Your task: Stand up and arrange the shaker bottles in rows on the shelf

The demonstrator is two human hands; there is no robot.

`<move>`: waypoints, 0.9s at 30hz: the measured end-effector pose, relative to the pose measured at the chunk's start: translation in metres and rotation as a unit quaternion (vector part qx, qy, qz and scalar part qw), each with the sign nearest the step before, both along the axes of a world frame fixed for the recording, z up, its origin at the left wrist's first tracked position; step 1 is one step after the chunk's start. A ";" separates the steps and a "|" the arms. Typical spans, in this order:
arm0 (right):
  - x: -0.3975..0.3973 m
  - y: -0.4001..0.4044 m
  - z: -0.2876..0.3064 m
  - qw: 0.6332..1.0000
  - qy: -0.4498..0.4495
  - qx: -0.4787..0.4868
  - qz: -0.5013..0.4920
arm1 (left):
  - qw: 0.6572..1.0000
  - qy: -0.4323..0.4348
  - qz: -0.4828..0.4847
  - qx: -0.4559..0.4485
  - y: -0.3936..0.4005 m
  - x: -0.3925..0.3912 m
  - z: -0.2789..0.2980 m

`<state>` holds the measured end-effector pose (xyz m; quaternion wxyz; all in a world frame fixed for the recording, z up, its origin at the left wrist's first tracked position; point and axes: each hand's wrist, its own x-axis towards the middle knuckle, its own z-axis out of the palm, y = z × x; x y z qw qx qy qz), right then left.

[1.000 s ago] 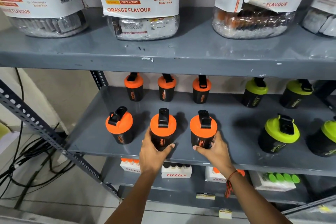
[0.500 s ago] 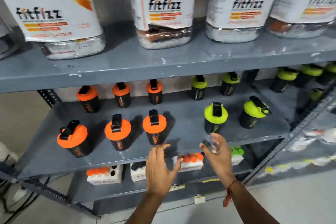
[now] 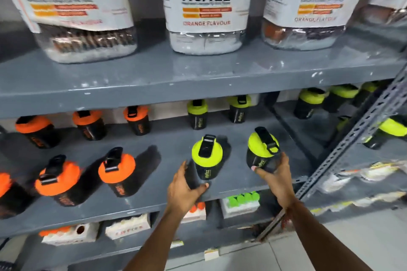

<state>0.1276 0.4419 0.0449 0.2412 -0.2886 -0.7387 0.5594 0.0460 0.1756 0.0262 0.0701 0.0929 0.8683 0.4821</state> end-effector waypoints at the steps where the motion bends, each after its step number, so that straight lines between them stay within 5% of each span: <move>1: -0.003 0.009 -0.003 1.000 -0.014 -0.011 0.012 | 1.000 0.005 0.002 -0.006 0.005 -0.002 0.000; 8: -0.015 0.031 -0.014 0.996 -0.066 -0.013 0.066 | 0.997 0.044 0.006 -0.060 0.029 -0.005 0.005; 27: -0.016 0.018 -0.010 0.995 -0.058 0.067 0.048 | 0.995 0.027 0.099 -0.020 0.055 0.015 0.006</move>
